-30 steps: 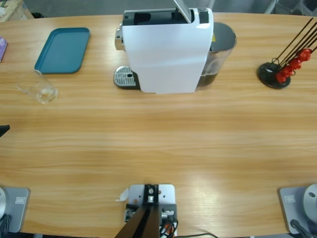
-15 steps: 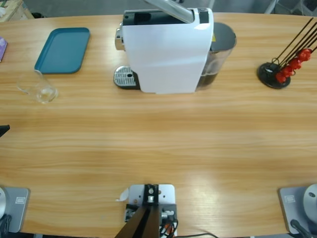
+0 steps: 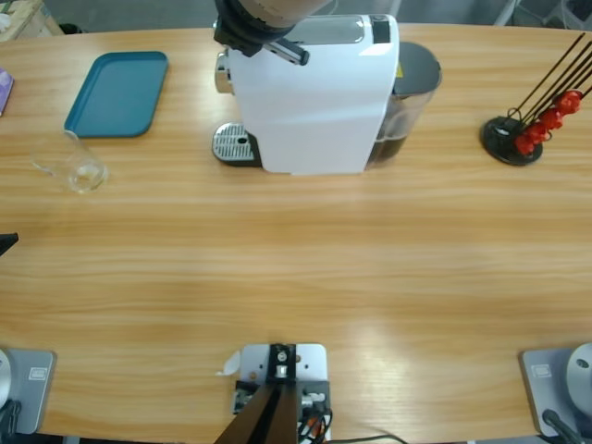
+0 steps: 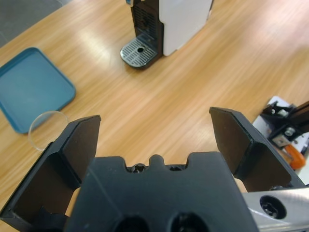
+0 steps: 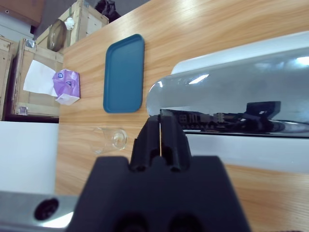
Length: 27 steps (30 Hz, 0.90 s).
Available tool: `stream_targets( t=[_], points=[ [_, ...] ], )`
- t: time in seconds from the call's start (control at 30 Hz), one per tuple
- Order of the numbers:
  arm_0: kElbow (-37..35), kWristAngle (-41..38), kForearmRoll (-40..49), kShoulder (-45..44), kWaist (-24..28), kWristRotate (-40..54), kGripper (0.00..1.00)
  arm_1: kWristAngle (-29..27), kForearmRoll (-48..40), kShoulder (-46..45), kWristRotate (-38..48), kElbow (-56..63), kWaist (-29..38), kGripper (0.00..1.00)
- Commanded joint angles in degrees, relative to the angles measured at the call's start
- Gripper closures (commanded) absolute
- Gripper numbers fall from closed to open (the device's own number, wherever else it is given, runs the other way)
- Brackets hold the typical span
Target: Pour coffee
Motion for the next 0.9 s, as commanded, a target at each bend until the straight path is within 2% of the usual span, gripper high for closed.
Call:
stream_targets(
  t=[0.03,0.07,0.1,0.23,0.33,0.43,0.57,0.73,0.9],
  points=[
    [2.2,-0.2,-0.2,-1.0,-0.5,-0.6,0.018,-1.5,2.1,0.3,-11.6,0.0,-1.1,0.294],
    [2.2,-0.2,-0.2,-1.0,-0.5,-0.6,0.016,-2.3,3.1,-1.4,-15.2,-1.8,-1.1,0.191],
    [2.1,-0.2,-0.2,-0.9,-0.5,-0.6,0.013,-2.9,4.8,-3.2,-18.0,-3.7,-1.1,0.134],
    [2.1,-0.2,-0.3,-0.8,-0.5,-0.6,0.013,-3.0,12.3,-10.4,-24.7,-8.7,-1.1,0.060],
    [1.9,-0.3,-0.1,-0.4,-0.5,-0.9,0.013,-3.0,23.2,-15.5,-26.1,-10.9,-1.1,0.060],
    [1.4,-0.6,0.0,1.8,-0.5,-1.7,0.013,-2.8,30.4,-22.6,-26.0,-5.8,-2.5,0.064],
    [0.7,-0.6,0.5,3.4,-0.5,-2.9,0.009,-0.7,34.5,-32.3,-25.4,3.4,-3.2,0.063],
    [-3.5,-0.3,4.4,6.4,-0.5,-4.4,0.004,8.1,35.7,-35.9,-25.9,15.4,-3.2,0.059],
    [-7.9,-1.0,9.0,13.0,-0.5,-8.7,0.004,8.3,36.7,-37.9,-30.1,22.3,-3.7,0.057]
  ],
)
